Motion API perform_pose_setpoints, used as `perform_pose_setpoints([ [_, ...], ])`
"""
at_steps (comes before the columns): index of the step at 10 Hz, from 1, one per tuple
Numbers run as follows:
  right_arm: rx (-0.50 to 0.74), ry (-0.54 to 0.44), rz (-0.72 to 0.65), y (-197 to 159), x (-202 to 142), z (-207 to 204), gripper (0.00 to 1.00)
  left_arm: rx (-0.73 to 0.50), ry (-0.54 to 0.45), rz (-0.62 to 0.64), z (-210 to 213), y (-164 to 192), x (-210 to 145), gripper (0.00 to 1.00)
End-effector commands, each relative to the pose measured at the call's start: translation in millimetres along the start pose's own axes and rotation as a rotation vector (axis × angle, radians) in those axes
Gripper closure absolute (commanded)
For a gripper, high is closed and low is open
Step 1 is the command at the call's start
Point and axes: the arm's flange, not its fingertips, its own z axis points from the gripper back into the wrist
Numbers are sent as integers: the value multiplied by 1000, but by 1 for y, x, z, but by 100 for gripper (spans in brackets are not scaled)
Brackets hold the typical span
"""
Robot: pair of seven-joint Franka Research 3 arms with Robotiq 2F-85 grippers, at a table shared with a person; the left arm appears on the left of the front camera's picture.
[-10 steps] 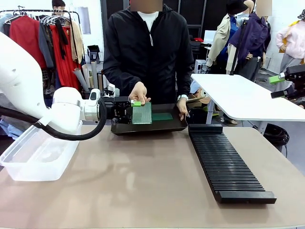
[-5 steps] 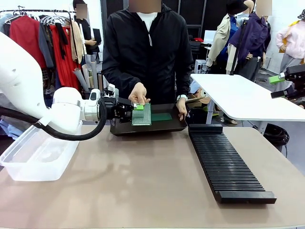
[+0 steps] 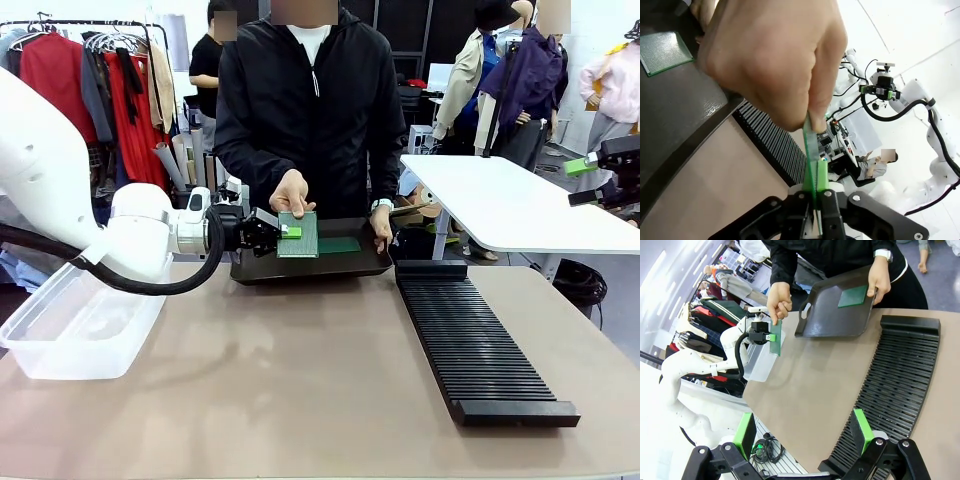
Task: Sort PCBs into racks and boxes based on the side picked up.
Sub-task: Pick up the Blank PCB handed by the Human, then if the short side of the Blank PCB is picked up, insert it into the PCB Rack ; if the long side is picked up, place it in the Organizing box.
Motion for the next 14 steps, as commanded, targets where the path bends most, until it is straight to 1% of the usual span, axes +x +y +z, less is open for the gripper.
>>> perform_pose_setpoints([
  [1, -8, 7, 5, 2, 0, 0, 0, -1, -19, -7, -1, -3, -3, 100],
  [3, -8, 7, 5, 2, 0, 0, 0, -4, -16, -5, -1, -4, -3, 100],
  [4, -8, 7, 5, 2, 0, 0, 0, 3, -1, 21, 3, -4, -5, 100],
  [5, -8, 7, 5, 2, 0, 0, 0, 0, 0, 0, 0, 0, 0, 100],
  [14, -8, 7, 5, 2, 0, 0, 0, 0, 0, 0, 0, 0, 0, 100],
])
